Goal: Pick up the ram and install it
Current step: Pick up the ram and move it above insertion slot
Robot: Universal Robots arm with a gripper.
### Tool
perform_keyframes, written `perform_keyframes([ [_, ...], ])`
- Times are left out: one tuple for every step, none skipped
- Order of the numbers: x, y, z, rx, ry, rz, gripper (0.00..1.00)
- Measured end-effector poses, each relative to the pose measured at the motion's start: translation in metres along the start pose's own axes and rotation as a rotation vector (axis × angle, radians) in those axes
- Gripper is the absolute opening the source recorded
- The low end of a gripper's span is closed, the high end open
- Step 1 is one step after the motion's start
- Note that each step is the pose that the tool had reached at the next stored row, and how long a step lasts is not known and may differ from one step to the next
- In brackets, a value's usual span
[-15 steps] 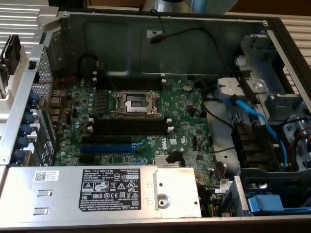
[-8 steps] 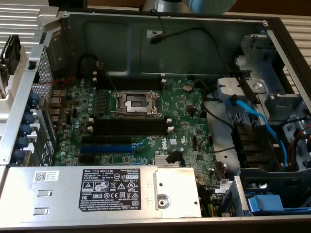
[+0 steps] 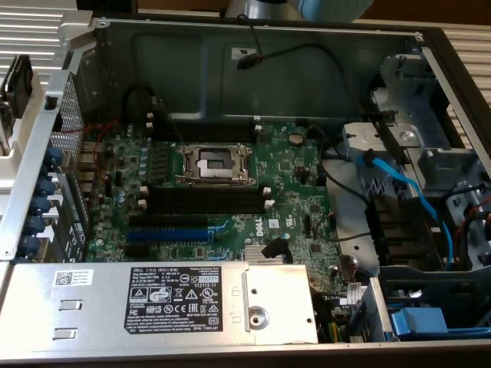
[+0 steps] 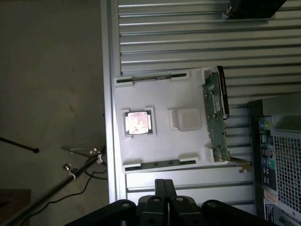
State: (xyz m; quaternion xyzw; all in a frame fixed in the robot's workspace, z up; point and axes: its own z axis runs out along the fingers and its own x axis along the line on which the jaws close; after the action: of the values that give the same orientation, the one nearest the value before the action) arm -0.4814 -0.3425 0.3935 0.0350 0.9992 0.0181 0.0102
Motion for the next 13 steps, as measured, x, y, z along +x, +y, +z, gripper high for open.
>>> perform_keyframes([
  [0.0,0.0,0.0,0.0,0.0,0.0,0.1],
  [0.0,0.0,0.0,0.0,0.0,0.0,0.1],
  [0.0,0.0,0.0,0.0,0.0,0.0,0.1],
  [0.0,0.0,0.0,0.0,0.0,0.0,0.1],
  [0.0002,0.0,-0.0001,0.0,0.0001,0.0,0.1],
  [0.0003,0.0004,0.0,0.0001,-0.0001,-0.001,0.1],
  [0.0005,0.0005,0.0,0.0001,0.0002,-0.011,0.1],
  [0.0005,0.0006,0.0,-0.0002,0.0009,-0.029,0.1],
  [0.0006,0.0006,0.0001,-0.0006,0.0015,-0.047,0.1],
  [0.0006,0.0006,0.0001,-0.0009,0.0022,-0.065,0.1],
  [0.0006,0.0006,0.0001,-0.0013,0.0028,-0.083,0.1],
  [0.0005,0.0006,0.0,-0.0016,0.0036,-0.101,0.1],
  [0.0005,0.0006,0.0,-0.0019,0.0042,-0.12,0.1],
])
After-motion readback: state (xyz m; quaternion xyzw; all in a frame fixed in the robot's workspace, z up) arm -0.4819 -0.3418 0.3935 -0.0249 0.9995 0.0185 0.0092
